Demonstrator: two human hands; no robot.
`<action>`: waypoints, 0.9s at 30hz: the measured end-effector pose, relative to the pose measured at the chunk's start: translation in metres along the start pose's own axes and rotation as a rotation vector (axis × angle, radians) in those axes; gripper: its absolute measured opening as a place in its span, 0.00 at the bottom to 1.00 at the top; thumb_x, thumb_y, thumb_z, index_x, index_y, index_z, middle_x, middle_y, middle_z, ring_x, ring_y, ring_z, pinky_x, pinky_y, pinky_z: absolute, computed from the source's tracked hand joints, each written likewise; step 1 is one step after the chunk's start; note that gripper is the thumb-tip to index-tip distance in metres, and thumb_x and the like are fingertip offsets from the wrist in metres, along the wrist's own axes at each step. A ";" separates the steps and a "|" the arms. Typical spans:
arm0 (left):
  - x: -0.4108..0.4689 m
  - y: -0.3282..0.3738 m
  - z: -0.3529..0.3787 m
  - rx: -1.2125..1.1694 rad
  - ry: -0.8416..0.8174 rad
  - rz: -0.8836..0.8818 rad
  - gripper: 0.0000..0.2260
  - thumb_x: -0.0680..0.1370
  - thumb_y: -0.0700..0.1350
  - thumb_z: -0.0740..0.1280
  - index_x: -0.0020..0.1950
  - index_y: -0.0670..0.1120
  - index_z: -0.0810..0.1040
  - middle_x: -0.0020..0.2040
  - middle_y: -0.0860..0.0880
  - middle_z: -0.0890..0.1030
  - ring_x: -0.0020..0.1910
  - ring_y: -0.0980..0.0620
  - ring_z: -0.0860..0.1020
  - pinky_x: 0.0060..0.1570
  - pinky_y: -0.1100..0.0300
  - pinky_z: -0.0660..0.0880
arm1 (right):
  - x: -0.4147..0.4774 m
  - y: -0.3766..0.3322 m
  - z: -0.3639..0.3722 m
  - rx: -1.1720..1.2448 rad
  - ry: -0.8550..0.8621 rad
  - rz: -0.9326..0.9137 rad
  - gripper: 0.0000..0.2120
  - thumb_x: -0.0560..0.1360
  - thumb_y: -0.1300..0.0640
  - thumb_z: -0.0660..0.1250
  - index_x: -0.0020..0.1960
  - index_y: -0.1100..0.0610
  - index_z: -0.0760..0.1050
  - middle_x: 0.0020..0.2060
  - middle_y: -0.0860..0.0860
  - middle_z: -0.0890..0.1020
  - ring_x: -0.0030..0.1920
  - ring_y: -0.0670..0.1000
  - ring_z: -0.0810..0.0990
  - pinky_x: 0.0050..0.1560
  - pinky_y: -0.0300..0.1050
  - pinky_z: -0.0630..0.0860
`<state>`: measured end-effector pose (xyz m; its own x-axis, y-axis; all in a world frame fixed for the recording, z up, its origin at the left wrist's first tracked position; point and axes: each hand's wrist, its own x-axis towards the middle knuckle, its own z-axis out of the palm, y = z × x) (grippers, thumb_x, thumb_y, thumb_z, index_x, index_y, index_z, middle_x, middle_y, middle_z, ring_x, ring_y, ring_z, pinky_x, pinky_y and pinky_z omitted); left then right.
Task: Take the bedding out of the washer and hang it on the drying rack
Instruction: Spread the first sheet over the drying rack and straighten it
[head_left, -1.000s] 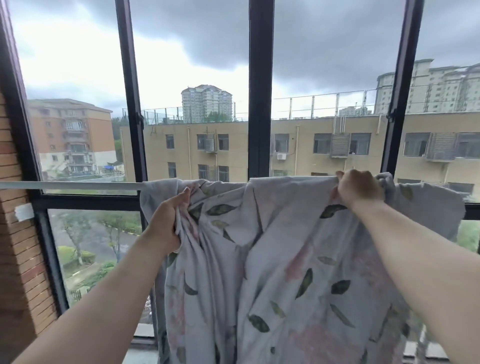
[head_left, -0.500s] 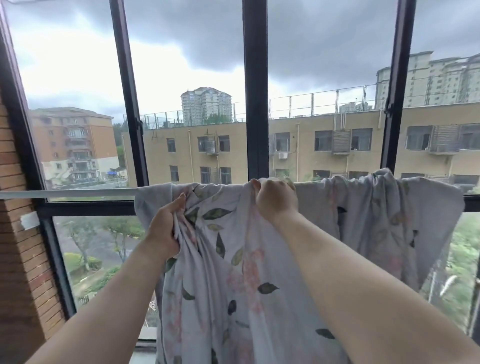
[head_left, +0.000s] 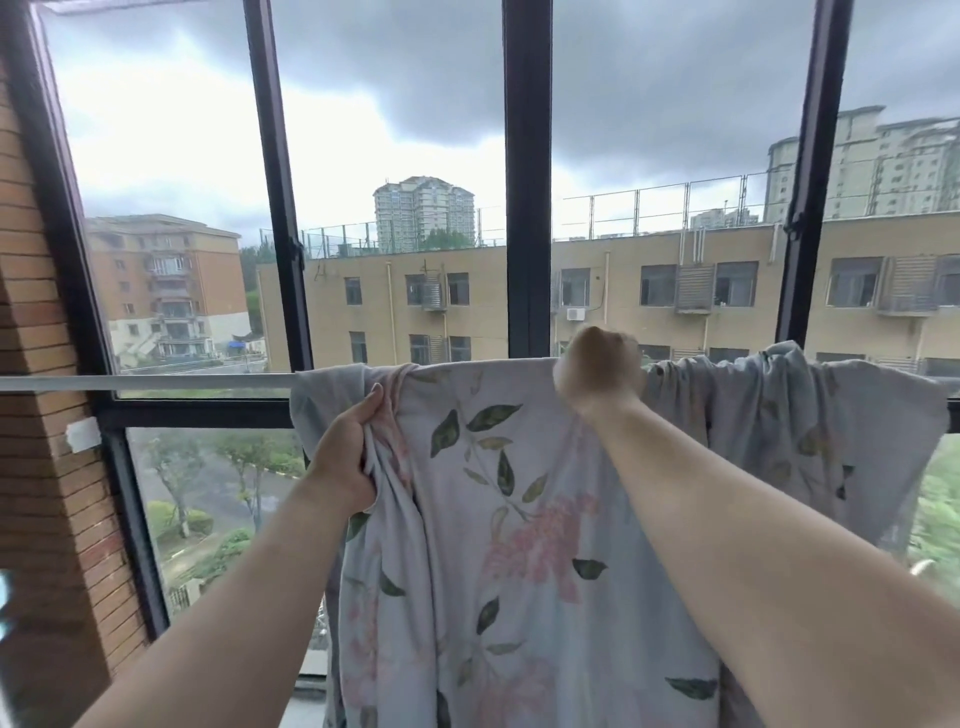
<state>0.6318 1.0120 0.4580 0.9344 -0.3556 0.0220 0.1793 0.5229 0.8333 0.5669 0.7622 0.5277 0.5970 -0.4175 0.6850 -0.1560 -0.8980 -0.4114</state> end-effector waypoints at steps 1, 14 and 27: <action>-0.001 0.000 -0.001 0.008 0.004 0.000 0.22 0.80 0.56 0.67 0.66 0.41 0.80 0.63 0.39 0.82 0.62 0.38 0.81 0.67 0.42 0.72 | -0.001 -0.012 0.008 0.060 -0.002 -0.090 0.12 0.80 0.57 0.60 0.52 0.62 0.79 0.47 0.58 0.83 0.51 0.59 0.81 0.54 0.50 0.79; -0.007 0.038 -0.021 0.018 0.174 0.107 0.16 0.83 0.53 0.62 0.60 0.43 0.82 0.57 0.39 0.84 0.56 0.41 0.83 0.50 0.49 0.79 | -0.011 0.004 0.026 0.021 -0.110 -0.163 0.12 0.79 0.65 0.56 0.48 0.60 0.79 0.38 0.57 0.80 0.40 0.58 0.79 0.37 0.46 0.73; -0.016 0.029 -0.014 0.176 -0.076 -0.054 0.26 0.78 0.59 0.68 0.66 0.40 0.80 0.66 0.38 0.79 0.66 0.38 0.77 0.70 0.40 0.69 | -0.009 -0.050 0.024 0.136 -0.056 -0.295 0.16 0.80 0.59 0.59 0.64 0.62 0.76 0.53 0.60 0.84 0.52 0.59 0.83 0.51 0.54 0.82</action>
<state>0.6265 1.0436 0.4746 0.8980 -0.4398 0.0110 0.1654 0.3607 0.9179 0.5883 0.8143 0.5272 0.6434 -0.1309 0.7542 0.1343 -0.9507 -0.2796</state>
